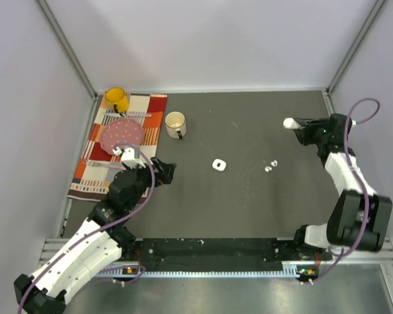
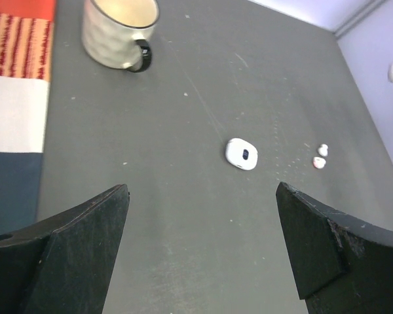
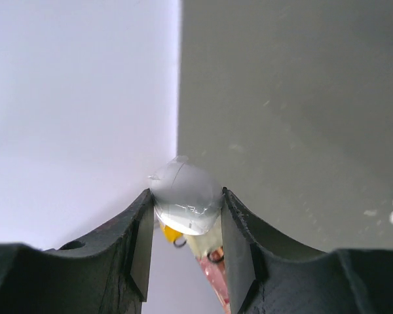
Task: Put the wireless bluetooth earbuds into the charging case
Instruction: Pass from the right arm to the left, then pass from the left arm to the right
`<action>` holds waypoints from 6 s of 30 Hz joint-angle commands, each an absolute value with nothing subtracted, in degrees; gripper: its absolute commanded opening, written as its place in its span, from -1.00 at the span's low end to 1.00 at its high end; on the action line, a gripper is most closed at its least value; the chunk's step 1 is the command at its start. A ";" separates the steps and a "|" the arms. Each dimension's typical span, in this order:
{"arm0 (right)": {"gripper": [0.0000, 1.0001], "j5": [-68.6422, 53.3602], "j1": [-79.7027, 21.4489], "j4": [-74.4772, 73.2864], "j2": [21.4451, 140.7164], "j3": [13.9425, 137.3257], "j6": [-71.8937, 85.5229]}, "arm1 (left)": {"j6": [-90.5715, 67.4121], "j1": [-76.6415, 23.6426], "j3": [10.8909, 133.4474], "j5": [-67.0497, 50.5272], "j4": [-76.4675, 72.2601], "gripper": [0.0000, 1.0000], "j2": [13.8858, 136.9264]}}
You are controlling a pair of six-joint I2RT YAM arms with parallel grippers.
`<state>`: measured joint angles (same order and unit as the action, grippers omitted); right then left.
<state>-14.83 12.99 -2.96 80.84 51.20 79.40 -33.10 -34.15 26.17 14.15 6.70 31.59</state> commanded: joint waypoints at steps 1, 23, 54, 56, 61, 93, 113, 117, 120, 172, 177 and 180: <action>-1.00 -15.83 8.89 2.90 66.66 45.45 76.03 | -30.59 -34.01 28.22 6.25 0.44 0.98 29.97; -1.00 -20.83 -9.40 -3.78 36.47 34.72 83.67 | -31.73 -34.63 28.21 -14.94 -25.31 0.98 41.66; -1.00 -10.90 -31.99 14.32 48.08 33.49 92.55 | -37.44 -46.67 33.31 -9.84 -47.37 0.85 63.27; -1.00 -10.90 -32.08 14.59 48.08 33.31 92.72 | -37.62 -47.02 33.66 -9.84 -48.86 0.83 65.03; -1.00 -11.16 -32.26 13.10 48.34 33.84 92.55 | -37.44 -48.16 35.16 -8.62 -50.18 0.66 68.37; -0.53 -13.53 -32.52 10.28 48.08 34.89 90.97 | -34.81 -49.83 37.18 -8.96 -54.67 -0.69 74.44; 0.72 -37.08 -27.33 -3.27 55.37 49.93 70.65 | -13.98 -47.73 36.83 -16.44 -29.53 -1.00 54.67; 0.66 -39.29 -27.33 8.16 55.28 45.62 77.42 | -13.80 -46.58 36.82 -17.66 -29.18 -1.00 53.88; 0.65 -40.78 -27.33 8.08 56.07 46.05 78.66 | -13.89 -46.49 36.83 -18.02 -29.44 -1.00 54.31; -1.00 -41.05 -27.33 25.66 60.20 35.42 94.92 | -17.67 -46.49 36.30 -17.84 -32.43 0.18 55.55; -1.00 -40.52 -27.33 26.19 60.21 34.98 95.80 | -18.19 -46.49 34.99 -16.00 -34.44 0.54 55.02; -1.00 -39.56 -27.33 29.17 60.03 33.76 97.82 | -19.16 -46.49 31.31 -13.55 -40.74 0.84 53.79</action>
